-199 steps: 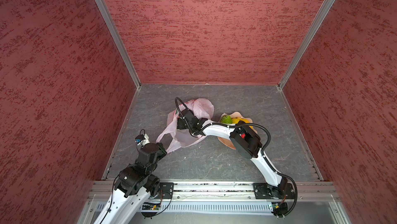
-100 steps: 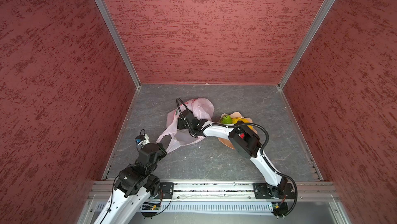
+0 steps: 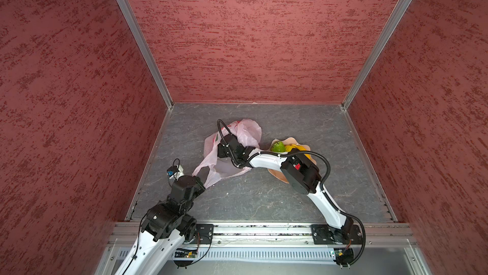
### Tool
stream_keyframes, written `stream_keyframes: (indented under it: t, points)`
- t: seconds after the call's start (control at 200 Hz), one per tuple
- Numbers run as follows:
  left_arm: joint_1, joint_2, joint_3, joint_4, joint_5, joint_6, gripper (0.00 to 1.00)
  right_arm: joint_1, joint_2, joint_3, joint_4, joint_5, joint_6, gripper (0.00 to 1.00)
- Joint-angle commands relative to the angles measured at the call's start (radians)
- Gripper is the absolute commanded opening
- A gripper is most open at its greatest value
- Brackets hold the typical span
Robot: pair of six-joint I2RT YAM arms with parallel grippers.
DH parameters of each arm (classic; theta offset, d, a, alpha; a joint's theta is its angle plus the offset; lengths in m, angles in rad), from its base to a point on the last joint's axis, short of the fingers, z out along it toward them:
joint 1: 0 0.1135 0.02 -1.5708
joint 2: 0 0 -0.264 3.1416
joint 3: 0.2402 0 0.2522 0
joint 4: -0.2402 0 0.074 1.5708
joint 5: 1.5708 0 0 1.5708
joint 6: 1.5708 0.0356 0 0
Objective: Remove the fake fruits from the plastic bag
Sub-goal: 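Close the right gripper on the cream pear inside the bag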
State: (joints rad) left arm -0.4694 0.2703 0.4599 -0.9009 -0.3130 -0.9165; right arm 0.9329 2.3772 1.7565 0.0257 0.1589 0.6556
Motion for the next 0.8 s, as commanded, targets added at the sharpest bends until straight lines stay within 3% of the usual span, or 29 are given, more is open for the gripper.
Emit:
stream_keyframes:
  t: [0.0,0.326,0.716,0.797]
  points:
    - [0.006,0.004,-0.001,-0.015,0.002,-0.009,0.1,-0.014,0.021,-0.012,0.036,0.017,0.009,0.65]
    - [0.007,0.005,0.004,-0.013,-0.009,-0.013,0.09,-0.014,-0.007,-0.033,0.046,0.015,-0.003,0.47]
    - [0.008,-0.001,0.01,-0.029,-0.008,-0.015,0.09,-0.014,-0.01,-0.04,0.052,0.008,-0.01,0.43]
    - [0.007,0.0,0.011,-0.03,-0.009,-0.015,0.09,-0.014,-0.007,-0.037,0.053,-0.001,-0.011,0.48]
